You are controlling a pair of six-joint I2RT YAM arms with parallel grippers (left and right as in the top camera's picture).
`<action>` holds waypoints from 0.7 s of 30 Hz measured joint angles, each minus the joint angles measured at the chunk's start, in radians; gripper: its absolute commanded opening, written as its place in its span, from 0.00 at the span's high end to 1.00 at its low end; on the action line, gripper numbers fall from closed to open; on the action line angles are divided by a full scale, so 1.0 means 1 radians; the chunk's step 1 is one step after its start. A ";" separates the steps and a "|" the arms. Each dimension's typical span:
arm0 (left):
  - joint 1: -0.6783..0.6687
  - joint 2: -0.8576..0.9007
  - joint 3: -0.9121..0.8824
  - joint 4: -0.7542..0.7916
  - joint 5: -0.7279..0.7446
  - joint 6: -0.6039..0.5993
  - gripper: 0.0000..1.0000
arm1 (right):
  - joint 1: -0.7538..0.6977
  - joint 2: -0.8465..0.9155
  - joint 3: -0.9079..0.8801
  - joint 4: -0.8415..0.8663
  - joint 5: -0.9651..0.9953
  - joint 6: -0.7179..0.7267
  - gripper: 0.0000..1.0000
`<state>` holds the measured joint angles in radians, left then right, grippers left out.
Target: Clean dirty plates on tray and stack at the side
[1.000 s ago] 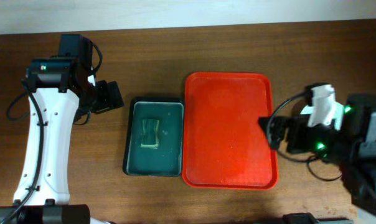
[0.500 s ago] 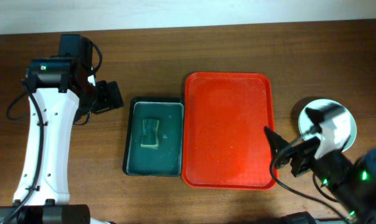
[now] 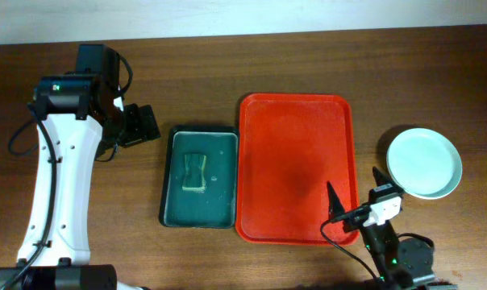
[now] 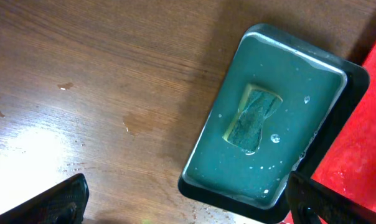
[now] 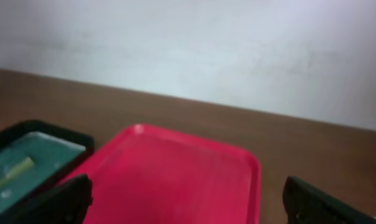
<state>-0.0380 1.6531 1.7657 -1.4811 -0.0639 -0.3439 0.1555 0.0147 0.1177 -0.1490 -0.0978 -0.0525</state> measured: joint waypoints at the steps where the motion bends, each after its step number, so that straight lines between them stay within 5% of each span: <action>1: 0.000 0.000 0.000 0.000 0.000 0.000 0.00 | 0.000 0.000 -0.040 0.060 0.000 0.000 0.02; 21: 0.000 0.000 0.000 0.000 0.000 0.000 0.01 | 0.000 -0.001 -0.106 0.085 0.000 0.000 0.02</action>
<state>-0.0380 1.6531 1.7657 -1.4811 -0.0639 -0.3439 0.1555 0.0139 0.0113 -0.0635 -0.0975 -0.0528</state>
